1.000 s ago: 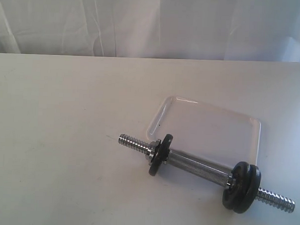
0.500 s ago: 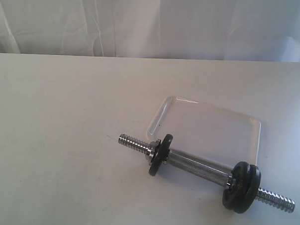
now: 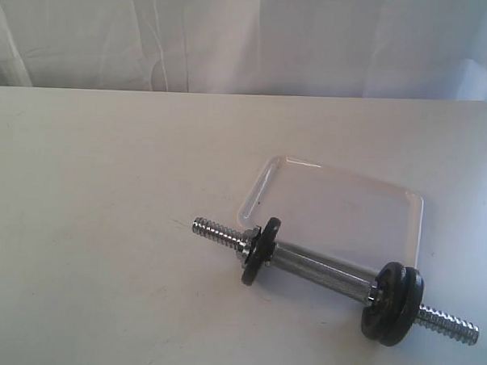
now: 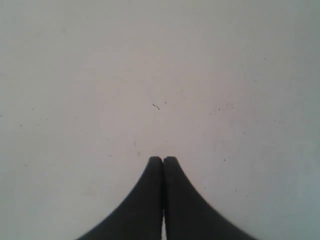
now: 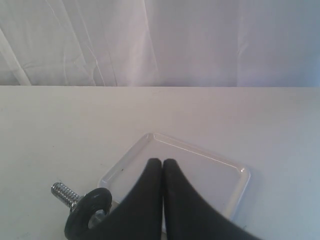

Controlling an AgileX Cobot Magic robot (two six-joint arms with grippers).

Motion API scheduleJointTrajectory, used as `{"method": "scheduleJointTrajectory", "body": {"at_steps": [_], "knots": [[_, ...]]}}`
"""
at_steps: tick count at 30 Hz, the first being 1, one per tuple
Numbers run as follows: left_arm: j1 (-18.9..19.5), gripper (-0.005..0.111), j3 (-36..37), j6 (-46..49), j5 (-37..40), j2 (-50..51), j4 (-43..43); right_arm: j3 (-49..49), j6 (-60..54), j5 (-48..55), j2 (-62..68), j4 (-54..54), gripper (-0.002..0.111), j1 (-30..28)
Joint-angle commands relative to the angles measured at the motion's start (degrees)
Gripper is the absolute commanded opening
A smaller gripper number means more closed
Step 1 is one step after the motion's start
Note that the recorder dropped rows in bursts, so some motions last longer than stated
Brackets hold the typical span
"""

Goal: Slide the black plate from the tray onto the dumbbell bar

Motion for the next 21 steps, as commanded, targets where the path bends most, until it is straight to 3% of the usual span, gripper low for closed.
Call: {"method": "scheduleJointTrajectory", "body": {"at_steps": [1, 3, 7, 21], "knots": [[0.13, 0.0, 8.42, 0.05, -11.0, -1.52, -4.14, 0.22, 0.12, 0.11, -0.15, 0.09, 0.0, -0.28], [0.13, 0.0, 12.51, 0.18, -16.23, -1.52, -6.86, 0.22, 0.12, 0.11, -0.15, 0.09, 0.0, -0.28], [0.27, 0.0, 13.12, 1.09, -20.85, -1.52, -10.41, 0.22, 0.12, 0.11, -0.15, 0.09, 0.0, -0.28], [3.66, 0.0, 13.12, 1.09, -20.64, -1.52, -10.84, 0.22, 0.12, 0.11, -0.15, 0.09, 0.0, -0.28]]}}
